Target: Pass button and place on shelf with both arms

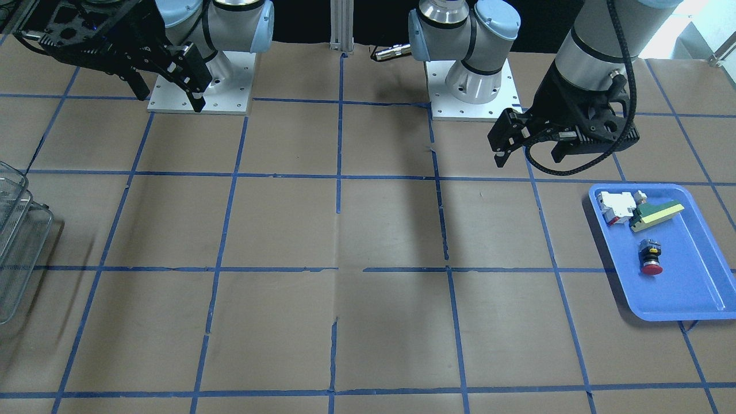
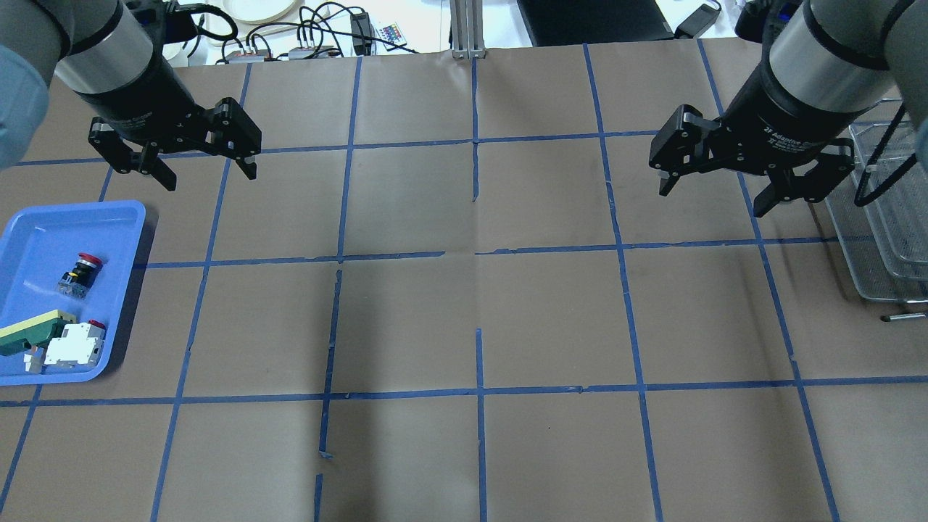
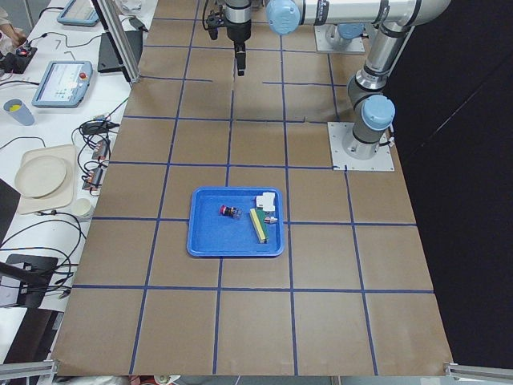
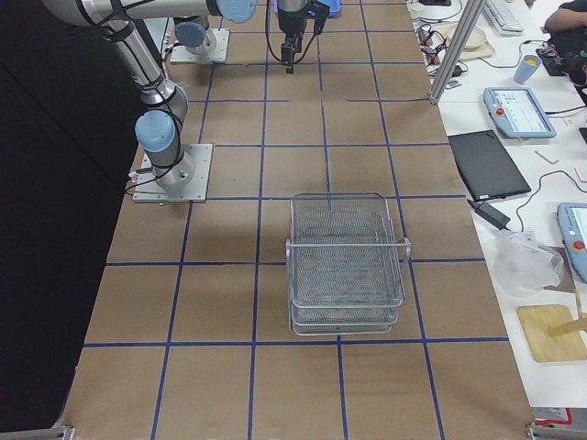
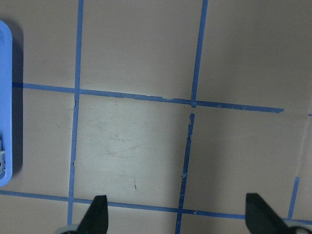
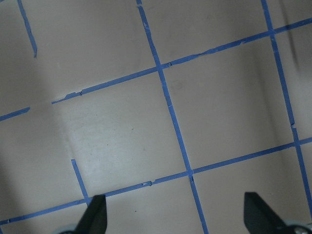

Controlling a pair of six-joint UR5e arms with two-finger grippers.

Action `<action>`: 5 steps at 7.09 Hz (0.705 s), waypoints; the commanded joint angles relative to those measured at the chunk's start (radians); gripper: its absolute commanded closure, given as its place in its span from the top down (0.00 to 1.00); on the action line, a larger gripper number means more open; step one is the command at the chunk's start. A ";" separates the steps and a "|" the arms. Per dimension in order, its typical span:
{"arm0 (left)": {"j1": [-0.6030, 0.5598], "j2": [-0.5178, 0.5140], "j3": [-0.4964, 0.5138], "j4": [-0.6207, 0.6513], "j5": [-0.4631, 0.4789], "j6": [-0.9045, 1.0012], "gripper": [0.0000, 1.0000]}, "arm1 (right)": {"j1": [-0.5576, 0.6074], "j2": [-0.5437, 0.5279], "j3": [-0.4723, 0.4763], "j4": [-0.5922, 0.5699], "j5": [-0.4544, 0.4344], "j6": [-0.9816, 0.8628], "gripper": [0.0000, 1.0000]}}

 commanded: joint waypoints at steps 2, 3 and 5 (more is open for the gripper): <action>-0.003 0.002 0.015 0.003 -0.008 0.019 1.00 | 0.001 -0.002 0.000 0.016 -0.006 0.001 1.00; -0.003 0.014 0.015 0.001 -0.007 0.057 1.00 | 0.001 -0.002 0.000 0.037 -0.006 0.001 1.00; -0.003 0.014 0.015 0.000 0.004 0.057 1.00 | 0.001 -0.001 0.003 0.039 -0.015 -0.005 1.00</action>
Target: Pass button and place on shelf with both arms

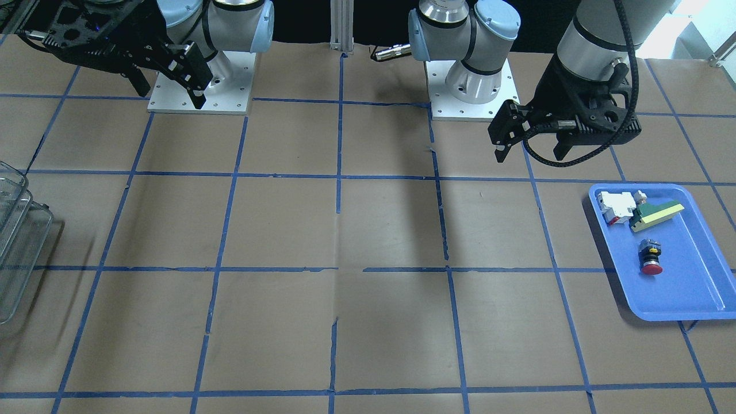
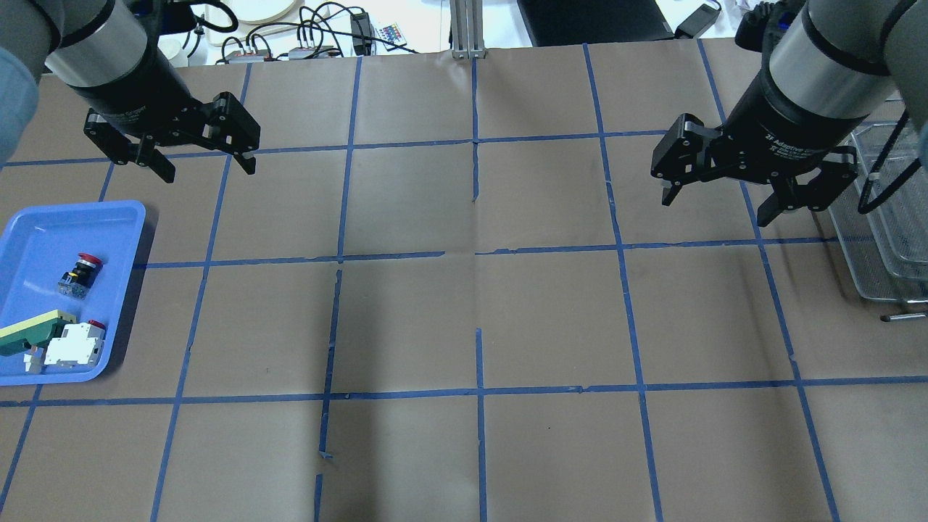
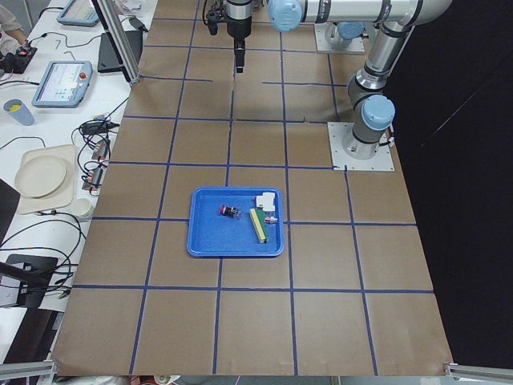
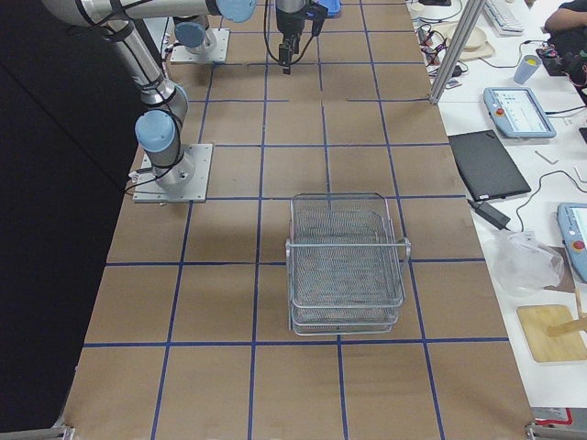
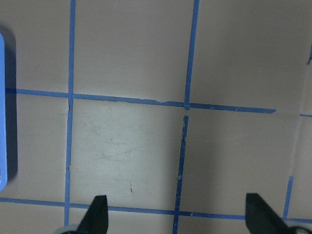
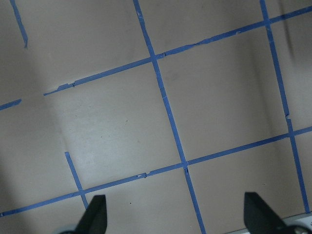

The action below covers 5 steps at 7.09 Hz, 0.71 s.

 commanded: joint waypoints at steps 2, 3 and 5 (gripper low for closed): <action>0.001 -0.005 -0.007 0.001 0.000 0.002 1.00 | 0.015 0.010 0.002 0.003 0.008 -0.012 1.00; 0.003 -0.002 -0.004 0.001 0.002 0.003 1.00 | 0.021 0.010 0.003 0.003 0.000 -0.013 1.00; 0.017 0.001 -0.026 0.010 0.011 0.006 1.00 | 0.021 0.009 0.049 -0.015 -0.001 -0.007 1.00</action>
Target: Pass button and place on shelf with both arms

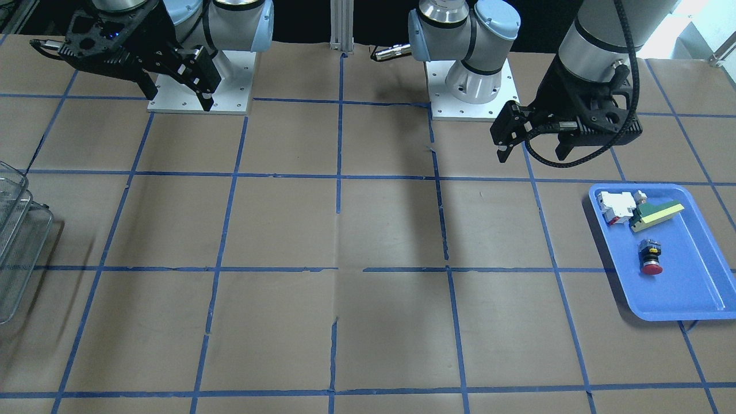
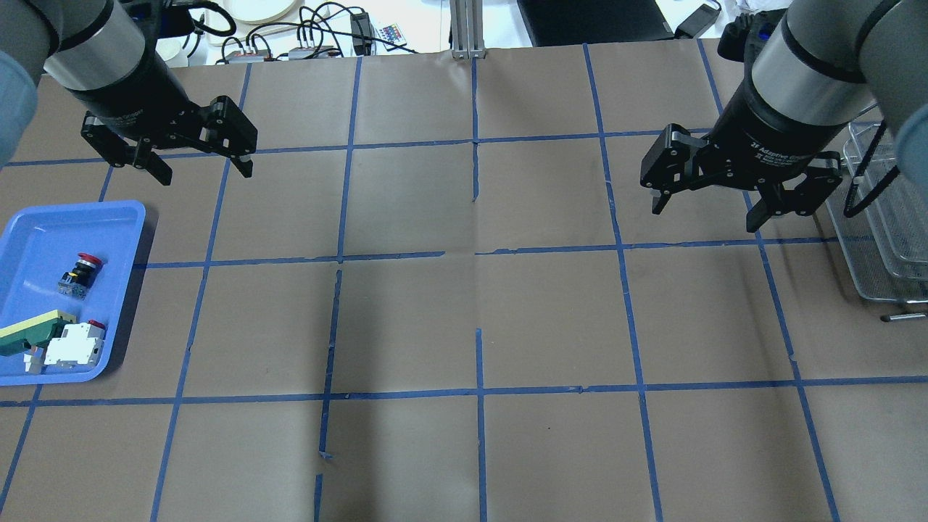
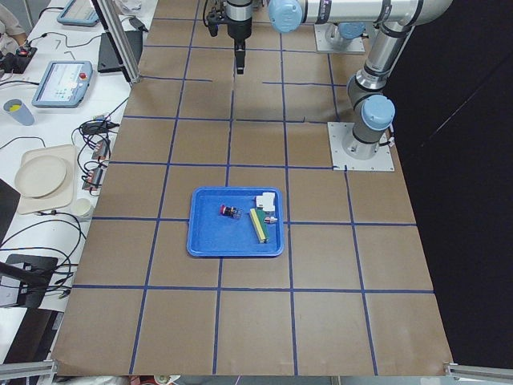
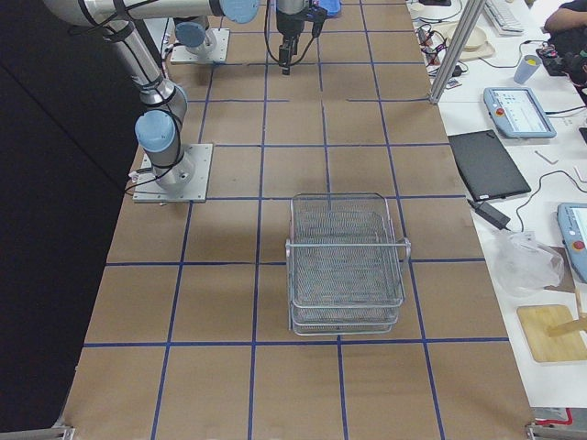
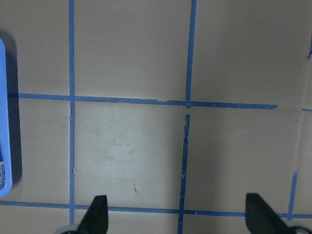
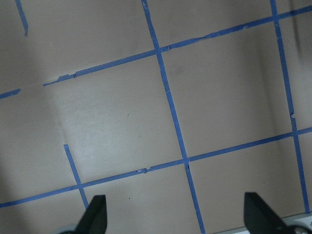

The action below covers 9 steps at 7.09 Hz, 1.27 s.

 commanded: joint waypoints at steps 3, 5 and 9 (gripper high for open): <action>0.213 0.003 -0.042 0.008 -0.005 0.238 1.00 | 0.000 -0.020 0.090 -0.016 -0.006 0.003 1.00; 0.405 -0.008 -0.128 0.163 -0.008 0.560 1.00 | -0.002 -0.027 0.093 -0.018 -0.006 0.001 1.00; 0.643 -0.137 -0.323 0.647 -0.134 0.984 1.00 | -0.010 -0.033 0.093 -0.018 -0.005 -0.002 1.00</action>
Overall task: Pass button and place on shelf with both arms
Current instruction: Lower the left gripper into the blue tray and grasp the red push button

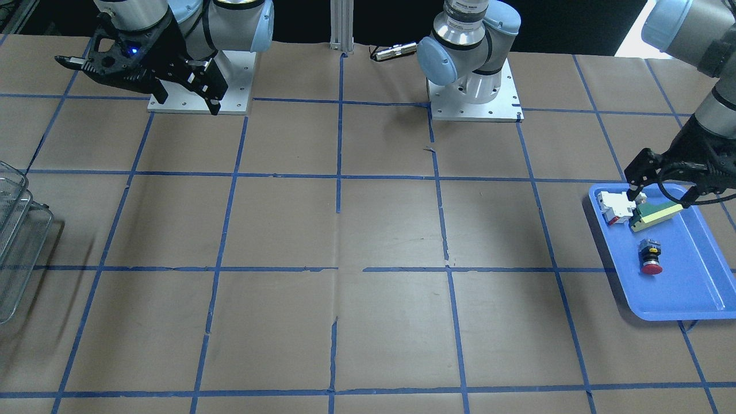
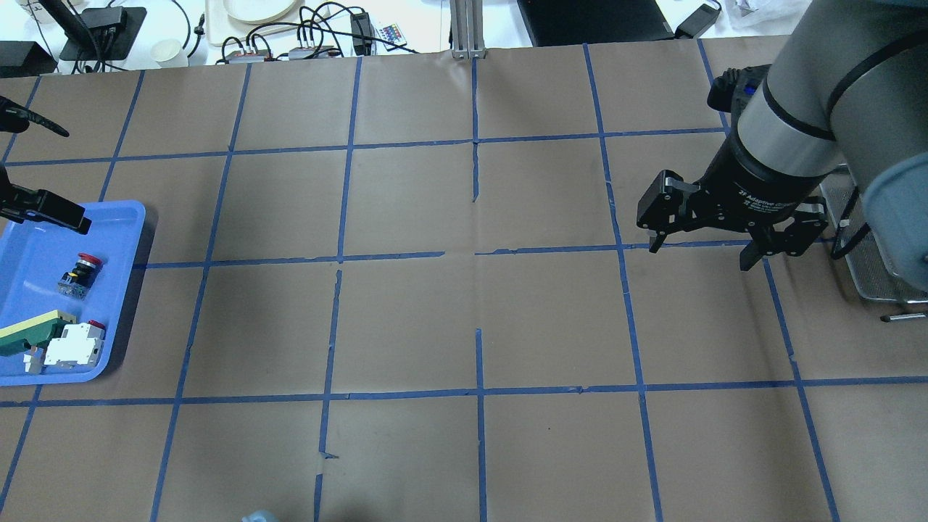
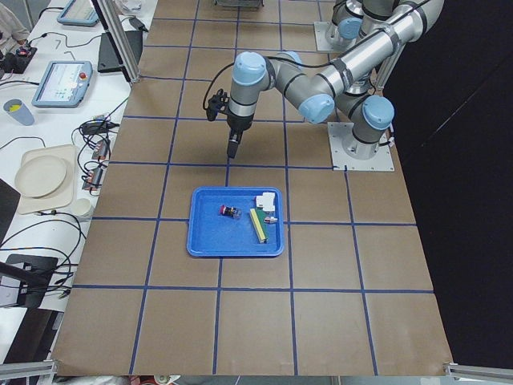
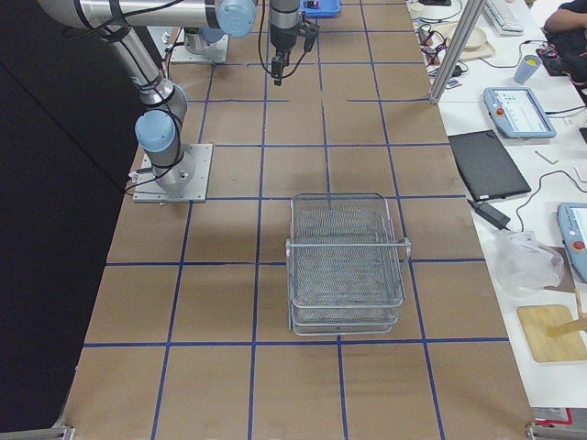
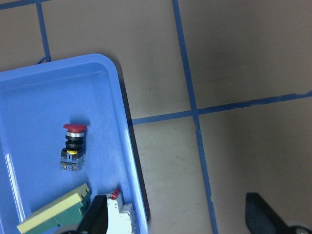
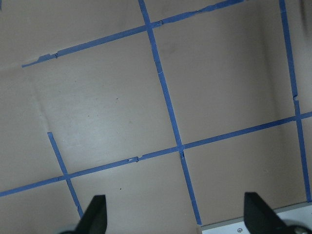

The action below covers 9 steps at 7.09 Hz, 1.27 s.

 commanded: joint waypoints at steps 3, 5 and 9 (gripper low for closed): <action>0.196 -0.244 -0.028 0.229 -0.190 0.346 1.00 | -0.002 0.006 0.002 -0.027 0.008 0.002 1.00; 0.197 -0.306 -0.037 0.376 -0.184 0.353 1.00 | -0.002 0.015 0.008 -0.071 0.004 0.002 1.00; 0.249 -0.360 -0.088 0.388 -0.182 0.392 0.97 | -0.009 0.018 0.014 -0.099 0.014 0.002 1.00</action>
